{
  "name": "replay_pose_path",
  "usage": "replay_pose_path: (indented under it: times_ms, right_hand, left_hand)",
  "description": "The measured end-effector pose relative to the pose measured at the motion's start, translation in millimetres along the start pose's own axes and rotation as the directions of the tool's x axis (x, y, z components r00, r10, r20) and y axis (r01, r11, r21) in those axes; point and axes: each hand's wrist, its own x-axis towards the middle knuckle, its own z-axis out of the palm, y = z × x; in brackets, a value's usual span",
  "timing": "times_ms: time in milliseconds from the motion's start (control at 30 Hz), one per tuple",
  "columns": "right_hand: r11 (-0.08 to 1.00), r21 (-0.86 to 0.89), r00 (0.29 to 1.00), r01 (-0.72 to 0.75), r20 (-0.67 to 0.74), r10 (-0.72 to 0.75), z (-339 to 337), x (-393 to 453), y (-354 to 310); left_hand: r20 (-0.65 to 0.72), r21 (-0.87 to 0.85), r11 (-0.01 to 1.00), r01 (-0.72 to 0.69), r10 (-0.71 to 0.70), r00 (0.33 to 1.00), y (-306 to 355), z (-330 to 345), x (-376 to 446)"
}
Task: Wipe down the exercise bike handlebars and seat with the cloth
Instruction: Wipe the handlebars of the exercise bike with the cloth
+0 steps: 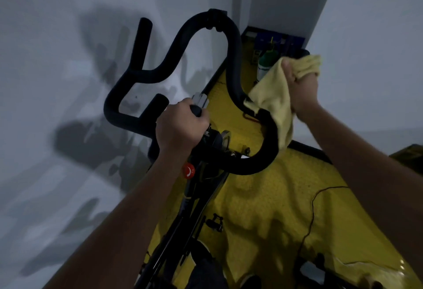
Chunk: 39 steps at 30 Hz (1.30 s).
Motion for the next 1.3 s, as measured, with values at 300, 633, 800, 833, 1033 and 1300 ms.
replay_pose_path:
  times_ms: [300, 633, 800, 833, 1033, 1300]
  right_hand:
    - [0.984, 0.034, 0.972, -0.172, -0.158, 0.176, 17, -15, 6]
    - [0.798, 0.354, 0.853, -0.489, -0.001, 0.523, 33, -161, 31]
    - [0.757, 0.466, 0.860, -0.458, 0.018, 0.509, 54, -214, 32]
    - [0.769, 0.454, 0.863, -0.450, 0.002, 0.504, 55, -212, 32]
    - [0.868, 0.341, 0.914, -0.361, -0.058, 0.403, 42, -171, 40]
    - [0.959, 0.069, 0.961, -0.276, -0.015, 0.277, 23, -103, 40]
  left_hand:
    - [-0.025, -0.010, 1.000, -0.006, 0.006, 1.000, -2, 2, -1]
    - [-0.035, 0.002, 0.999, 0.036, -0.036, 0.999, 1, 1, -2]
    - [-0.038, 0.008, 1.000, 0.029, -0.028, 0.999, 1, 1, -3]
    - [-0.038, 0.008, 1.000, 0.028, -0.027, 0.999, 1, 1, -3]
    - [-0.026, 0.017, 1.000, -0.007, 0.008, 1.000, 0, 0, -1]
    - [-0.032, 0.019, 0.999, -0.036, 0.036, 0.999, 0, 0, -1]
